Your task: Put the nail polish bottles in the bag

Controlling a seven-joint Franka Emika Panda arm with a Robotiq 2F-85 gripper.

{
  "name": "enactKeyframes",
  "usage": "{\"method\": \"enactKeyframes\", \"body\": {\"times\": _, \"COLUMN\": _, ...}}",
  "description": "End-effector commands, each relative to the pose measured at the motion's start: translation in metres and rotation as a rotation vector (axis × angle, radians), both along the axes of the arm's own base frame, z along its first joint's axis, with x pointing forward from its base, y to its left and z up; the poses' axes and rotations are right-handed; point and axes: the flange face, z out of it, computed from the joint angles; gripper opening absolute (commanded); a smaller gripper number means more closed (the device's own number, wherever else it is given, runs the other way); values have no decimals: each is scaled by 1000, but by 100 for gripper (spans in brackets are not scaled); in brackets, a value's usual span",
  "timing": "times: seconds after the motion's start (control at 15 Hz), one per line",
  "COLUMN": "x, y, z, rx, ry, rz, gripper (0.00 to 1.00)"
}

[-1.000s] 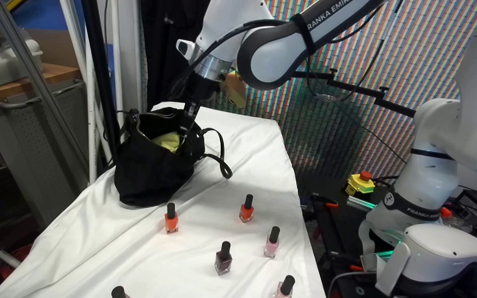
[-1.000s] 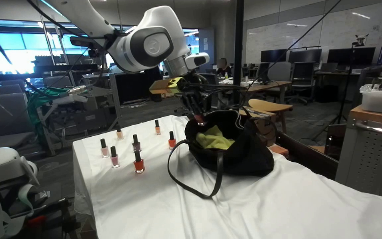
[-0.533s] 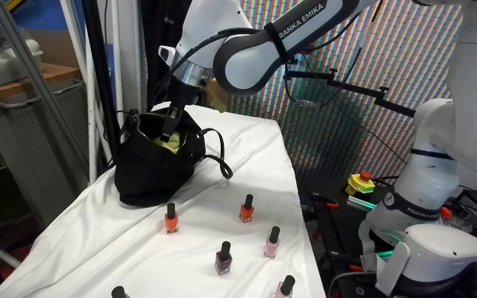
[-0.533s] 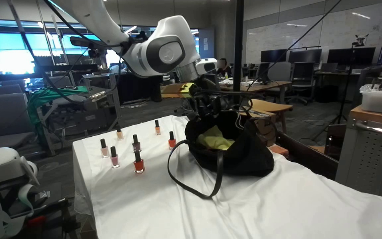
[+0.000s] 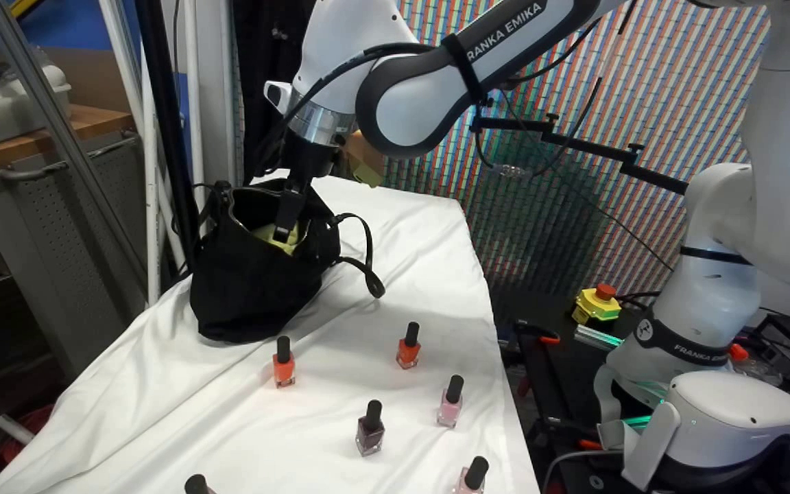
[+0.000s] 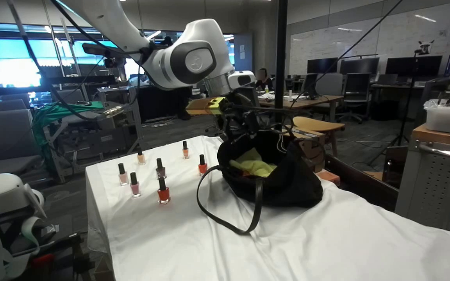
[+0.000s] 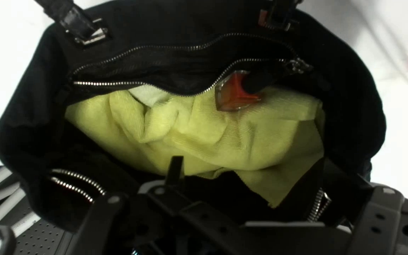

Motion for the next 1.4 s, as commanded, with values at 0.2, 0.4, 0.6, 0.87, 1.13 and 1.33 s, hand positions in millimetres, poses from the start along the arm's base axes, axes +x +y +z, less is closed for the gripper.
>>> {"method": "enactKeyframes", "body": {"times": 0.2, "x": -69, "y": 22, "z": 19, "rx": -16, "ry": 78, "rz": 7, "gripper": 100}}
{"method": "enactKeyframes", "body": {"times": 0.4, "x": -104, "y": 34, "z": 14, "rx": -24, "ry": 137, "rz": 4, "gripper": 100}}
{"method": "enactKeyframes", "body": {"times": 0.6, "x": -134, "y": 47, "z": 2, "rx": -30, "ry": 197, "rz": 30, "gripper": 100}}
{"method": "enactKeyframes", "body": {"times": 0.87, "x": -168, "y": 64, "z": -23, "rx": -47, "ry": 270, "rz": 87, "gripper": 100}}
{"method": "enactKeyframes", "body": {"times": 1.13, "x": -189, "y": 79, "z": -49, "rx": -68, "ry": 313, "rz": 137, "gripper": 100}}
{"method": "enactKeyframes", "body": {"times": 1.33, "x": -199, "y": 87, "z": -62, "rx": -84, "ry": 338, "rz": 168, "gripper": 100}}
